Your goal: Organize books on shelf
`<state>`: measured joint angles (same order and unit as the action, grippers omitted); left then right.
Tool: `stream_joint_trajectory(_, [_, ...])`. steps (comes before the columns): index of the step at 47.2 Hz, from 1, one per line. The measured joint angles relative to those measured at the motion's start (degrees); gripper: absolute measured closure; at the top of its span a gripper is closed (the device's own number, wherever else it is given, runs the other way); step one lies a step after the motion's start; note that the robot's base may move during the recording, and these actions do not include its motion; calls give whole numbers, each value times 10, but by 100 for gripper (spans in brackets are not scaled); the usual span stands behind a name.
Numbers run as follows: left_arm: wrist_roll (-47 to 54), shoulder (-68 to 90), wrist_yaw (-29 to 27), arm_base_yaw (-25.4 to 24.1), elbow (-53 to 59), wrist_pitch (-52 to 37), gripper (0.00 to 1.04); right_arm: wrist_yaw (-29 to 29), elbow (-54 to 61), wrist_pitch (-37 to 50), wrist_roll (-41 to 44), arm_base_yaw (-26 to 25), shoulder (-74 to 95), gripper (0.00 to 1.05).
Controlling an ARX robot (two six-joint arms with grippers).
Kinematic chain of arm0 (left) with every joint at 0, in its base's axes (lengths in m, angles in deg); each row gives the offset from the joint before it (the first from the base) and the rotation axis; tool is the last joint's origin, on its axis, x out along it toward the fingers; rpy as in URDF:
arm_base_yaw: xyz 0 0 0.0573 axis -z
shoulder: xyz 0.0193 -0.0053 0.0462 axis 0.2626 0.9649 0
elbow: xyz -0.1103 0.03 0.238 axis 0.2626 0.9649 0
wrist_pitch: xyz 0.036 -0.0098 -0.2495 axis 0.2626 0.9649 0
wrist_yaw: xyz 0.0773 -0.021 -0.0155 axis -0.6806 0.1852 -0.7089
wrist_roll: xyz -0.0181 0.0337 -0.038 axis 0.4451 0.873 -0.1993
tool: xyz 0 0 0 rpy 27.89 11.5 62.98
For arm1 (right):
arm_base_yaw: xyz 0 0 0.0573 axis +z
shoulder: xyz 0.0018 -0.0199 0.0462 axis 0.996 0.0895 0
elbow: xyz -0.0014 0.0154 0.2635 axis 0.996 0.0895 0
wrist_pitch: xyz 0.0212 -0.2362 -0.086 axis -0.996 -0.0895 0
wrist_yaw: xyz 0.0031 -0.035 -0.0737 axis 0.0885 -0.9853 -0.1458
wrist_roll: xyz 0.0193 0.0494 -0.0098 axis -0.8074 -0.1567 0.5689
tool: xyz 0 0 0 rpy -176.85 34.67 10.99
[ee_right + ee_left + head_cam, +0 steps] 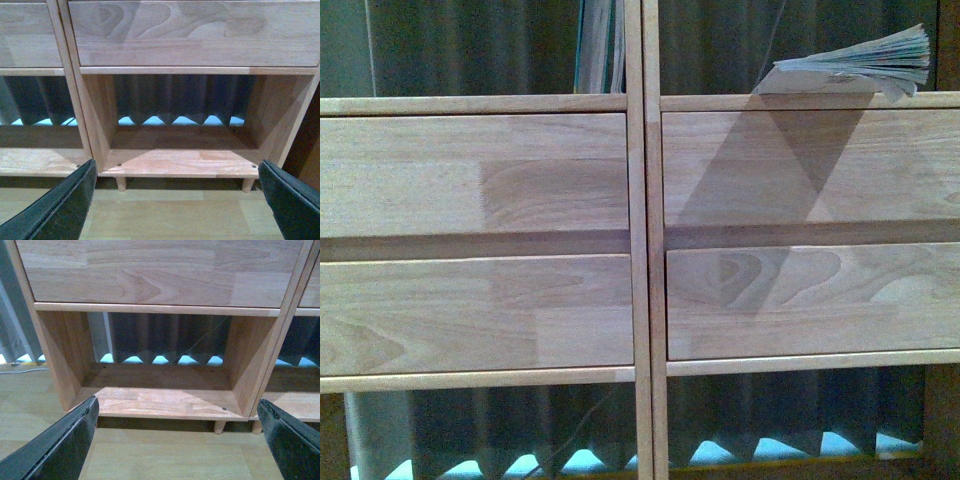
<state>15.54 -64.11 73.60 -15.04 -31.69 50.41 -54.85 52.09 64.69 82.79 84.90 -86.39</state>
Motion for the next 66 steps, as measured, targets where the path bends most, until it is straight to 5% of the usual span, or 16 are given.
stream_joint_trajectory(42, [0,0,0,0,0,0,7,8,-1,-5,-5,-2,3,7])
stream_joint_trajectory(46, [0,0,0,0,0,0,7,97,-43,-68,-81,-30,78,7])
stream_joint_trajectory(54, [0,0,0,0,0,0,7,131,-97,15,-197,-36,197,7])
stream_joint_trajectory(66, [0,0,0,0,0,0,7,151,-196,191,-456,38,447,7])
